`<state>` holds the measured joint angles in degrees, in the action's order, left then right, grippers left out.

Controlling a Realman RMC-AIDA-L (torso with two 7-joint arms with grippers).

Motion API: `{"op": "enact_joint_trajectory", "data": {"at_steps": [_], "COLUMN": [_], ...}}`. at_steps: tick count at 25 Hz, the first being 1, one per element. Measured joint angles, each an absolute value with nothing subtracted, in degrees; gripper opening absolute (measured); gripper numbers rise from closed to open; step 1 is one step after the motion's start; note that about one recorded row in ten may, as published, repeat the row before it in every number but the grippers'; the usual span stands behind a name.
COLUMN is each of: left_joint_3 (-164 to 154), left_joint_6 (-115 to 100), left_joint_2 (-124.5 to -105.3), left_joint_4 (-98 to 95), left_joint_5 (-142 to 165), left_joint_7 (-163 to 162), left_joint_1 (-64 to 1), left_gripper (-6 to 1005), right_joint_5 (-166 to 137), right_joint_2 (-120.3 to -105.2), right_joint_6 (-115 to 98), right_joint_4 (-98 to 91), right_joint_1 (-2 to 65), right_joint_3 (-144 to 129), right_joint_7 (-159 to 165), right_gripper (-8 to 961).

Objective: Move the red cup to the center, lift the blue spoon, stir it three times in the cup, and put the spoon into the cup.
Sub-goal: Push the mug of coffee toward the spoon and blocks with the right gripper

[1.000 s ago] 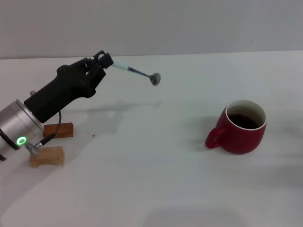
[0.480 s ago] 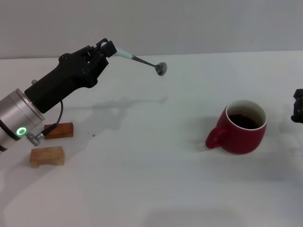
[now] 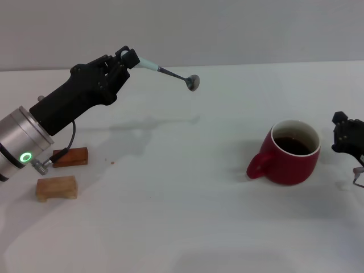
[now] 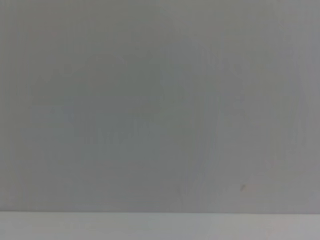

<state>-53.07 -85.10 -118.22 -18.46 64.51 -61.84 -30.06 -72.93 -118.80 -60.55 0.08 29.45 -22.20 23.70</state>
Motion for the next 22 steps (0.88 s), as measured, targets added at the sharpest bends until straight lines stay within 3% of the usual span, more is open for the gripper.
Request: {"op": "enact_joint_trajectory", "data": {"at_steps": [22], "left_joint_3": [-53.1], "left_joint_6": [-84.9], "left_joint_2": [-118.24], "left_joint_4": [-18.3], "left_joint_5": [64.5], "left_joint_7": [-61.3], "left_joint_1": [-30.0], "left_gripper": [140], "right_joint_5": [-73.0], "right_joint_2": [-118.95], "right_joint_6": [-59.5], "right_joint_4": [0.2], "right_joint_1": [31.4], "right_joint_3": [-29.5], "right_joint_7": [27.0], "right_gripper": [-1]}}
